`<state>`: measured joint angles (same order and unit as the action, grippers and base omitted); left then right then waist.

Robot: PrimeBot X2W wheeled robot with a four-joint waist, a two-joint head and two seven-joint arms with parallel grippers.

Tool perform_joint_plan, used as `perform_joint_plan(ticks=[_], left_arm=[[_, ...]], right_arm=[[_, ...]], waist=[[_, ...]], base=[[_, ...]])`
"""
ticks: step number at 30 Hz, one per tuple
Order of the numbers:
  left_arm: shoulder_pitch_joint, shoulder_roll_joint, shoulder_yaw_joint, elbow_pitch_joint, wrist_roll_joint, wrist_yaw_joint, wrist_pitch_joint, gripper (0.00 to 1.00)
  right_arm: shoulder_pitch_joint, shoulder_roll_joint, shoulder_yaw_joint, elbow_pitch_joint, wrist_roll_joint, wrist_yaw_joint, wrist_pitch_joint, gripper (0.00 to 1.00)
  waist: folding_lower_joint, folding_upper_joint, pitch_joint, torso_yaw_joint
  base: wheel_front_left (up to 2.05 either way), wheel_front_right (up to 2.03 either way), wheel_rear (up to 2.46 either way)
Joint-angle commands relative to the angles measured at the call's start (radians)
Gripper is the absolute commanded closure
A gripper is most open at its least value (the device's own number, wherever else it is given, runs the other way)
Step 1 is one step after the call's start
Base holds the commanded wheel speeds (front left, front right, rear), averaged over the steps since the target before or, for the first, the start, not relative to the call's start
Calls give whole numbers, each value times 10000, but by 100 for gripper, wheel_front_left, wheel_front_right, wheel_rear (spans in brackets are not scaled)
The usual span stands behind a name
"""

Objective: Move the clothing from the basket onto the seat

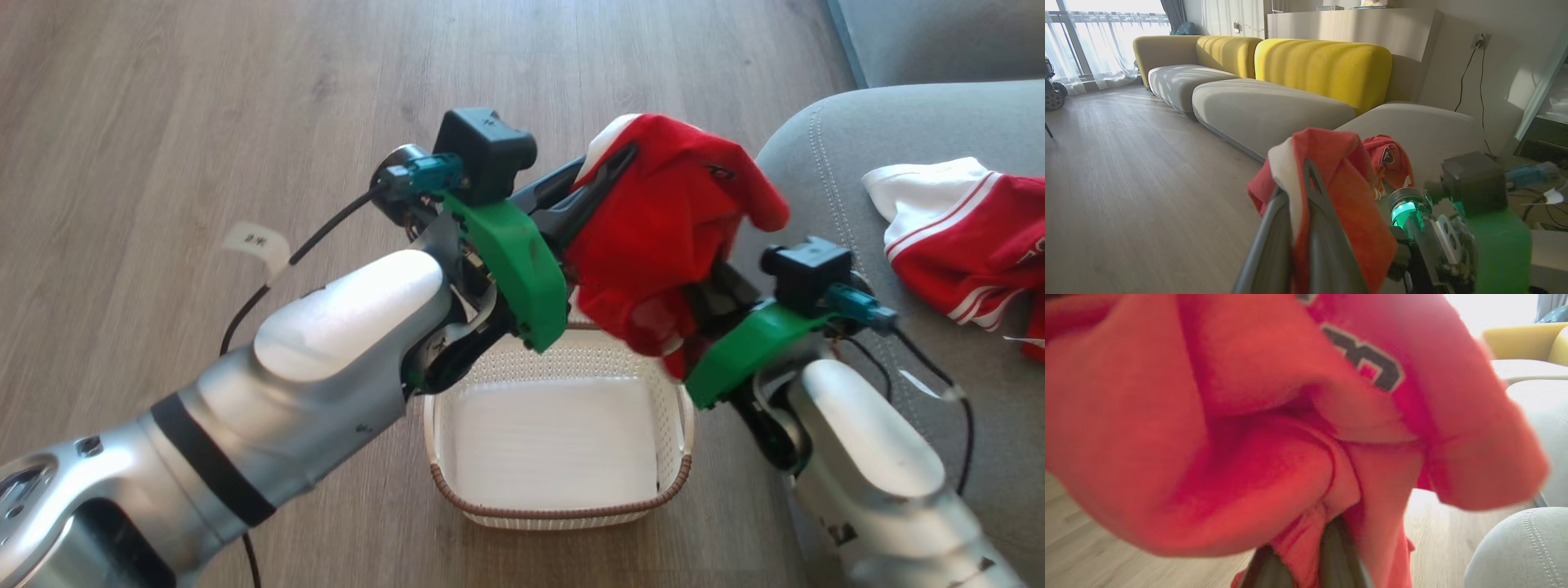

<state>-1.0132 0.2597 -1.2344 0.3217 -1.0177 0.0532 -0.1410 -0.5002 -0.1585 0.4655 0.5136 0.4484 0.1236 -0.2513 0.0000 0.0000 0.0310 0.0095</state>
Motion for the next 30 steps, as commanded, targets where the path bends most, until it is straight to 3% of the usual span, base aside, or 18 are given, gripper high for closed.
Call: perform_joint_plan(ticks=[1, 7, 8, 10, 30], left_arm=[[-288, 291, 362, -195, 10, 37, -102, 100], [6, 334, 223, -309, 41, 108, -127, 98], [57, 348, 200, -332, 52, 125, -131, 72], [148, 369, 167, -408, 69, 145, -161, 0], [803, 929, -74, -1608, 575, 588, -422, 0]], right_arm=[[-67, 35, -99, -492, -81, 71, -104, 100], [538, -84, -1068, -1357, -233, 71, -104, 100], [630, -111, -1210, -1482, -244, 71, -104, 100], [796, -183, -1418, -1698, -301, 71, -104, 100], [2072, -916, -2918, -3260, -739, 71, -104, 100]], waist=[[0, 0, -2, -17], [0, 0, -33, -112], [0, 0, -42, -150], [0, 0, -60, -236], [0, 0, 154, -1660]], base=[[0, 0, 0], [0, 0, 0], [0, 0, 0], [0, 0, 0], [0, 0, 0]])
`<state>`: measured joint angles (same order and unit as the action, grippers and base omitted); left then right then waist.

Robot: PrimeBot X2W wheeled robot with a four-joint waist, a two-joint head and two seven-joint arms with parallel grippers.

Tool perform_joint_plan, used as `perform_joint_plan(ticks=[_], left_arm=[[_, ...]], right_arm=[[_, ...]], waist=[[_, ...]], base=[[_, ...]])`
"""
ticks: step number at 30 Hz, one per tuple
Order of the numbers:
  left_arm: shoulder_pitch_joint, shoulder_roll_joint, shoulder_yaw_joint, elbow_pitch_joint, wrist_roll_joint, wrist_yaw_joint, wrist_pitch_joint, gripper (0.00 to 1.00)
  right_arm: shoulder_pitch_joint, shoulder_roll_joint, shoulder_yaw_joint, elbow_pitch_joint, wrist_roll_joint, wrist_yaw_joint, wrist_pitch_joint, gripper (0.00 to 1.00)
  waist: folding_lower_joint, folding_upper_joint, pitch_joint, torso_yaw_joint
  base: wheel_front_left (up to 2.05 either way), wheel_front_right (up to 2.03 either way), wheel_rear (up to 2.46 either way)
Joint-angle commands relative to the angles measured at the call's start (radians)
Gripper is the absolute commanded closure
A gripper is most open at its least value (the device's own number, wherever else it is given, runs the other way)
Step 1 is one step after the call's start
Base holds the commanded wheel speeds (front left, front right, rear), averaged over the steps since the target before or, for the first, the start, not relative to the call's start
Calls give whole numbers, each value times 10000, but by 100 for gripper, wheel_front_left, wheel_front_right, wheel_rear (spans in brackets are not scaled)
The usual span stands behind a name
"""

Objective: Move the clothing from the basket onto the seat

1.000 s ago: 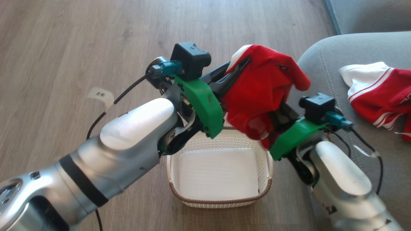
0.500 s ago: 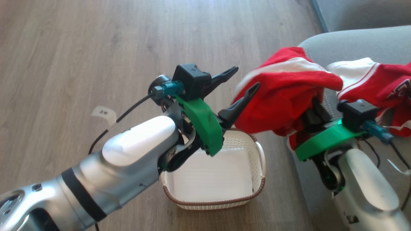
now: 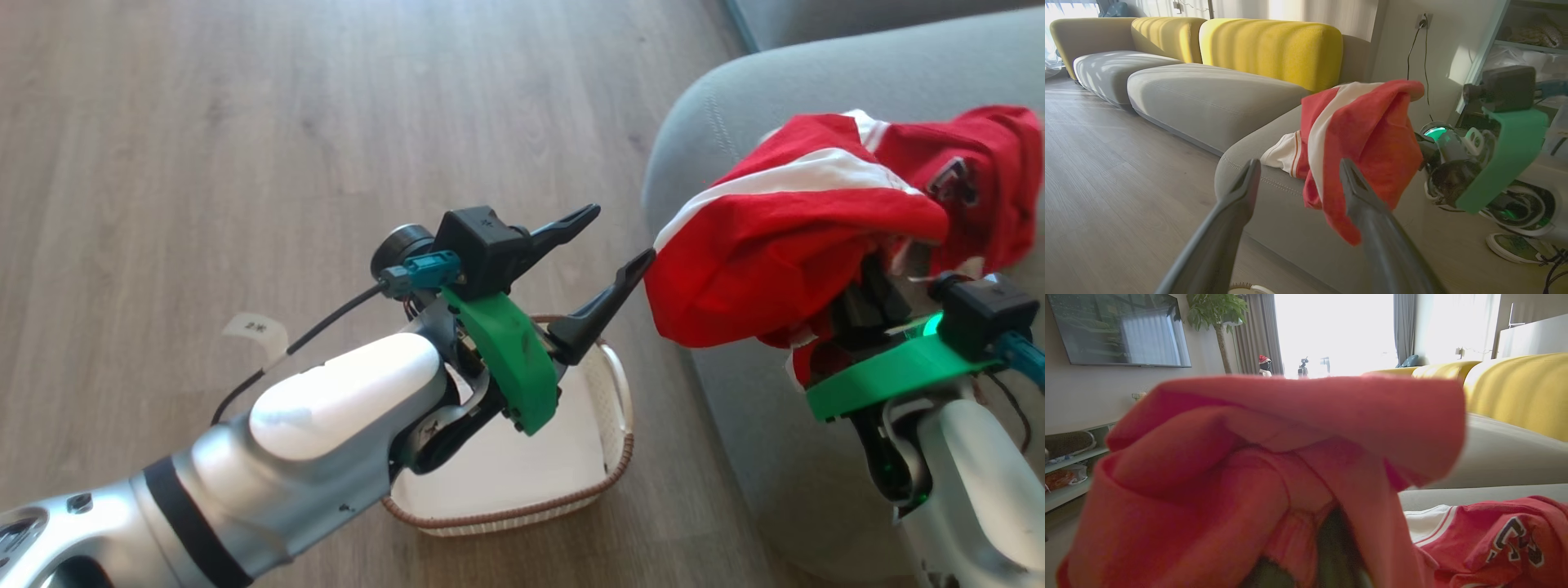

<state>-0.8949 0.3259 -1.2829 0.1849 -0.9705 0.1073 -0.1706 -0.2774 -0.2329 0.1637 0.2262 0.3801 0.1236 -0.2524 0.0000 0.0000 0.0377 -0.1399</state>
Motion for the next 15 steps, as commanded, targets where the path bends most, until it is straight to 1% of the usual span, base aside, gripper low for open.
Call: perform_joint_plan(ticks=[1, 10, 15], left_arm=[[-376, 298, 412, -269, 124, 56, -138, 0], [-440, 564, 460, -458, 298, 106, -243, 0], [-473, 668, 416, -531, 450, 57, -255, 0]], right_arm=[[-106, -189, 79, -502, -67, 71, -93, 100], [222, -391, -275, -1472, -318, 71, -93, 100], [427, -283, -465, -1837, -453, 71, -68, 100]], waist=[[0, 0, 132, -278], [0, 0, 553, -1431], [0, 0, 668, -2152]], base=[[0, 0, 0], [0, 0, 0], [0, 0, 0]])
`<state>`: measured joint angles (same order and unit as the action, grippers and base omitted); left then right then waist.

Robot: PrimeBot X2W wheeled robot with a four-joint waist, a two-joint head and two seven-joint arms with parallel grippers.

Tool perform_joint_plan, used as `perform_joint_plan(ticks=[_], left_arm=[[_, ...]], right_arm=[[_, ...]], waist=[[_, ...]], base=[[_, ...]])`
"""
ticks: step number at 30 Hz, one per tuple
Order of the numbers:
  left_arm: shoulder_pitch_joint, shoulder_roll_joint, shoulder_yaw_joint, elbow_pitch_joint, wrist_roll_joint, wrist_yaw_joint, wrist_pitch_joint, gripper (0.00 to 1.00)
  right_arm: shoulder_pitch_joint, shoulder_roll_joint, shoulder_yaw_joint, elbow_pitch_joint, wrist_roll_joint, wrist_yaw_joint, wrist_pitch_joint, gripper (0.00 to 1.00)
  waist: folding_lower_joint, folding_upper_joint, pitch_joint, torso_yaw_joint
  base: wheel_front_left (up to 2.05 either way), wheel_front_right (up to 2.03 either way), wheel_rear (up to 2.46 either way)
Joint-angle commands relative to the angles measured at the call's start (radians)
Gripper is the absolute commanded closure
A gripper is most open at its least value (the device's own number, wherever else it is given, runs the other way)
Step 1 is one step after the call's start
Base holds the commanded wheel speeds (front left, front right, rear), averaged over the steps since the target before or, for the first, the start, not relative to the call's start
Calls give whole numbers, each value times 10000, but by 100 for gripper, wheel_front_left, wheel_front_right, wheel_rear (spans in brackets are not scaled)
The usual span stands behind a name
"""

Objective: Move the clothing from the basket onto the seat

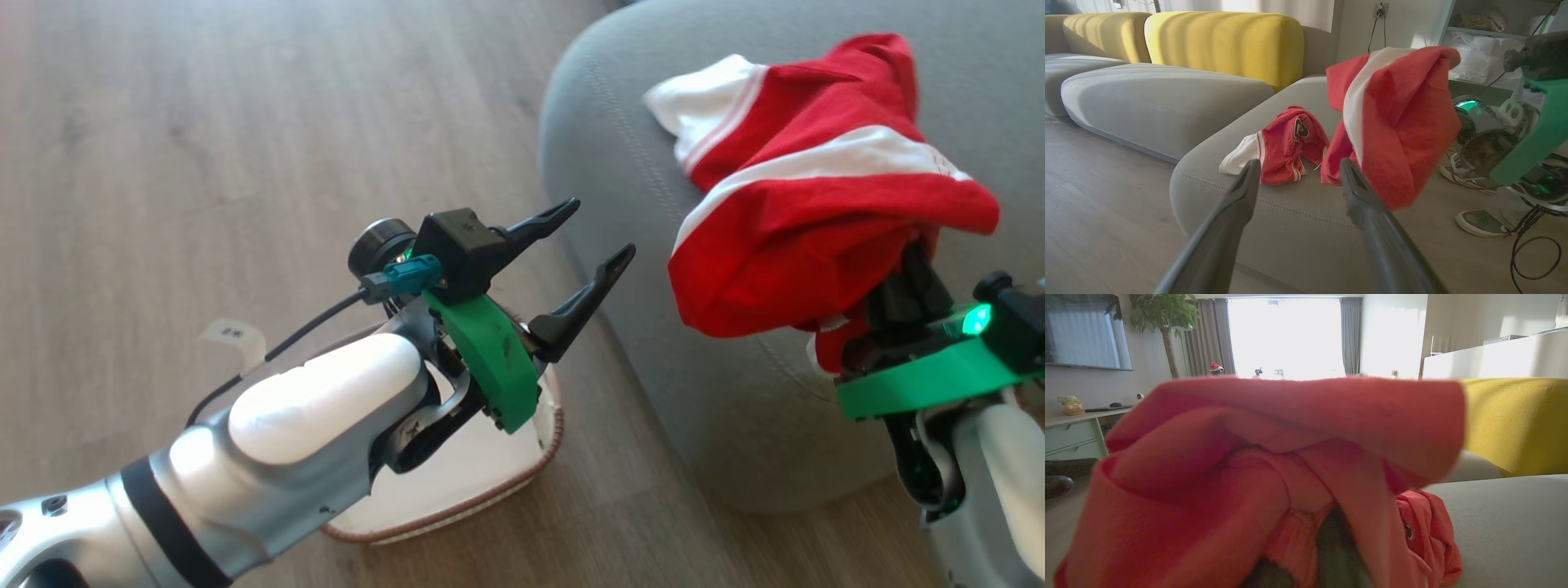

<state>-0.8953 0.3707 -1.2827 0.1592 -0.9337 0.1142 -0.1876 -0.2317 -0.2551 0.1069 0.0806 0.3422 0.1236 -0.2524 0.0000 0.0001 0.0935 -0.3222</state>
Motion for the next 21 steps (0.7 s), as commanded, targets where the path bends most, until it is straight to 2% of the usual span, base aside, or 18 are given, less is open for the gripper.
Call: perform_joint_plan(ticks=[1, 6, 10, 21], left_arm=[[-474, 243, 397, -288, 104, -29, -47, 0], [-528, 350, 334, -349, 154, -80, 209, 0], [-585, 372, 314, -366, 164, -102, 344, 0], [-644, 379, 298, -341, 191, -124, 375, 0]], right_arm=[[2, -30, 78, -439, -79, 71, -59, 100], [175, 105, -118, -682, -89, 71, -56, 100], [282, 202, -249, -825, -108, 71, -60, 100], [400, 354, -388, -1053, -144, 71, -73, 100]], waist=[[0, -1, 136, -478], [0, -1, 328, -1258], [0, -1, 473, -1617], [0, -1, 696, -1892]], base=[[0, 0, 0], [0, 0, 0], [0, 0, 0], [0, 0, 0]])
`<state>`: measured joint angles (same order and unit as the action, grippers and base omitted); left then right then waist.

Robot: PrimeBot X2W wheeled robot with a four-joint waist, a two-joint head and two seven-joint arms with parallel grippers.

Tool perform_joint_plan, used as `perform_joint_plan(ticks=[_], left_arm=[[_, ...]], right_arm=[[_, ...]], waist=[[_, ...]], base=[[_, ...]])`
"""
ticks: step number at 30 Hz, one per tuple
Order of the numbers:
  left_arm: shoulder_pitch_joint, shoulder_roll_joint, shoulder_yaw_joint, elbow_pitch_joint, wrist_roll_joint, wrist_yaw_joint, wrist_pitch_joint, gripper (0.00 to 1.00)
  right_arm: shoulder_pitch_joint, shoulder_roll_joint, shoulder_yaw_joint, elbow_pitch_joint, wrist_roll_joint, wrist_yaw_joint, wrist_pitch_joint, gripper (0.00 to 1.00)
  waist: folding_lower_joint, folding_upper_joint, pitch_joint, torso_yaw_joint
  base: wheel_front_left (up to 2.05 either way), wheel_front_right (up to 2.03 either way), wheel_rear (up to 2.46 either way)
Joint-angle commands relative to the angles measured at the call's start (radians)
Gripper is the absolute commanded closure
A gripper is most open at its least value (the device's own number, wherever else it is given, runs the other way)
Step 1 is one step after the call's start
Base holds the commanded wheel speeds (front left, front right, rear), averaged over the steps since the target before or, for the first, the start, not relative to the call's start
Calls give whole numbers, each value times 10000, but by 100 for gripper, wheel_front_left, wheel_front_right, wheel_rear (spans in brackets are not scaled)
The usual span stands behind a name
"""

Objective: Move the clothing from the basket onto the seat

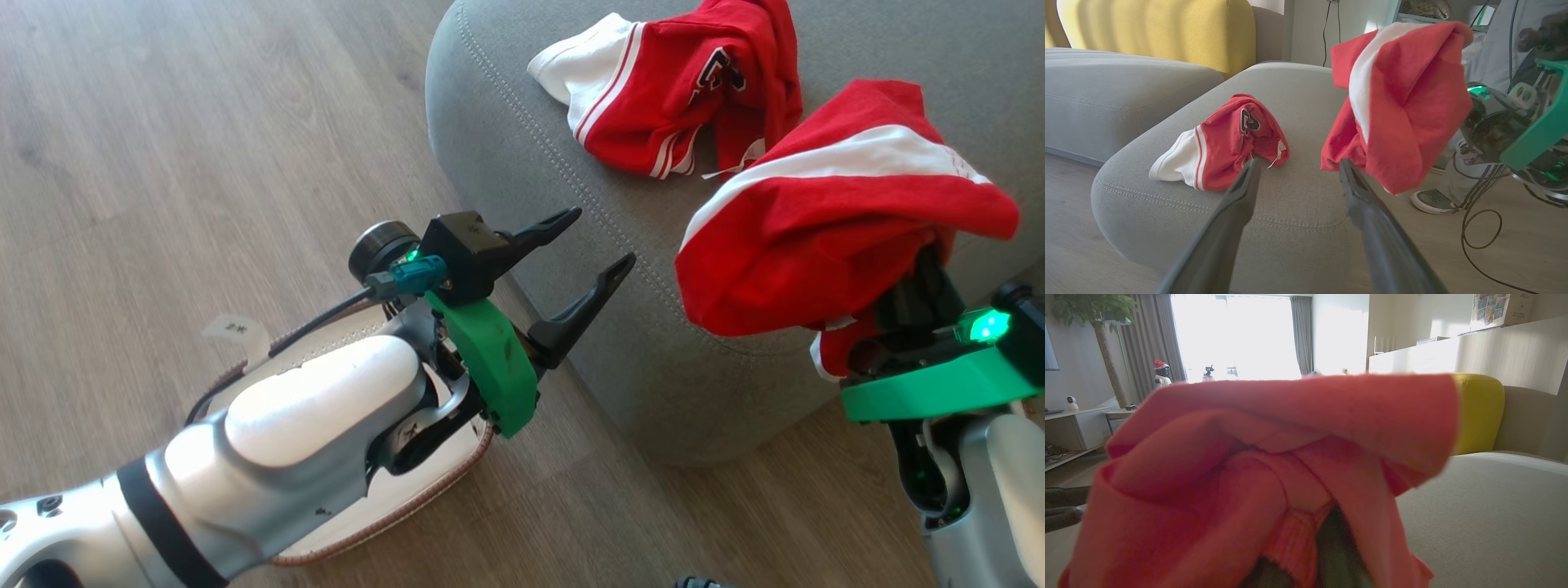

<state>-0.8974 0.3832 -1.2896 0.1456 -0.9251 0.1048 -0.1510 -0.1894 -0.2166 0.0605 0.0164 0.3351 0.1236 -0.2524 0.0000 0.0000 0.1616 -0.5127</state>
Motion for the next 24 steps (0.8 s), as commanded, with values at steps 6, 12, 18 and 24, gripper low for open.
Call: perform_joint_plan(ticks=[6, 12, 18, 24], left_arm=[[-662, 281, 369, -209, 101, -32, 12, 0], [-816, 287, 378, -290, 131, 1, 105, 0], [-1049, 298, 382, -392, 212, -12, 199, 0], [-1492, 352, 457, -590, 320, -38, 372, 0]], right_arm=[[-259, -138, 213, -412, 14, 71, 41, 100], [-1240, -759, 210, -161, 279, 71, 599, 100], [-2494, -1233, -177, 222, 550, 71, 1079, 100], [-3877, -1876, -717, 648, 840, 71, 1632, 100]], waist=[[0, 0, 160, 80], [0, 0, 522, 299], [0, 0, 1081, 674], [0, 0, 1974, 1155]], base=[[0, 0, 0], [0, 0, 0], [0, 0, 0], [0, 0, 0]])
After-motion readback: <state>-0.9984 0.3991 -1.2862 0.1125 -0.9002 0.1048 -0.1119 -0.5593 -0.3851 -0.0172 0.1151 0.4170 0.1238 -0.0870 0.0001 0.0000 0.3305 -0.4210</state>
